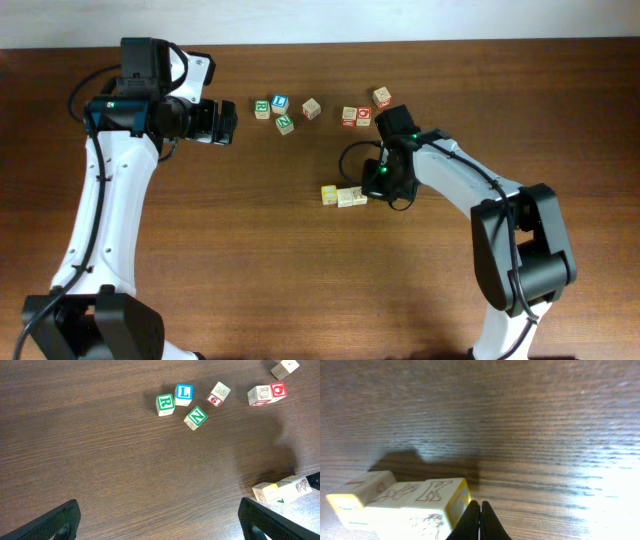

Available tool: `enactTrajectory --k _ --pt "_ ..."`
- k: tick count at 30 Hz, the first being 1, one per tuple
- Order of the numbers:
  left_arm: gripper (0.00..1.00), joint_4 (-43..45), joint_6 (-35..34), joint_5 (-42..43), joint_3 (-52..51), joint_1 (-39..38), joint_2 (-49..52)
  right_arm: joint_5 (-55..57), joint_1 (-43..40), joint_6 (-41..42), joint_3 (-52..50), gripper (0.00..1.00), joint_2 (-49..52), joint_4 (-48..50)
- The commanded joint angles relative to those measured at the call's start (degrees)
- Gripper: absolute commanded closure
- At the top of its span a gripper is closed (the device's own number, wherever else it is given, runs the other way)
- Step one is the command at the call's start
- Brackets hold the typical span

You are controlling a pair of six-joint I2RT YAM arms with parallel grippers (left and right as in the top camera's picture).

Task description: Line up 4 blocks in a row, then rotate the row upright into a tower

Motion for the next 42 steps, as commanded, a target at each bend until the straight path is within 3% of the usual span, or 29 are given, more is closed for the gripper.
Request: enactTrajectory --k 1,4,13,42 --pt "0.01 0.09 -0.55 0.63 1.2 0.2 0.17 3.98 0.48 -4.72 8.92 0.95 -0.76 -4.5" --pt "0.01 0.09 -0.55 0.63 1.2 0.2 0.17 3.37 3.87 -5.84 11.76 0.95 -0.72 -1.07" --pt "0.01 0.09 -0.55 0.63 1.2 0.2 0.17 13.79 14.16 0.81 11.72 0.95 6.47 8.92" --pt "0.01 0.09 -0.55 0.63 1.22 0.2 0.17 11.74 15.02 1.64 11.72 0.96 7.65 1.99"
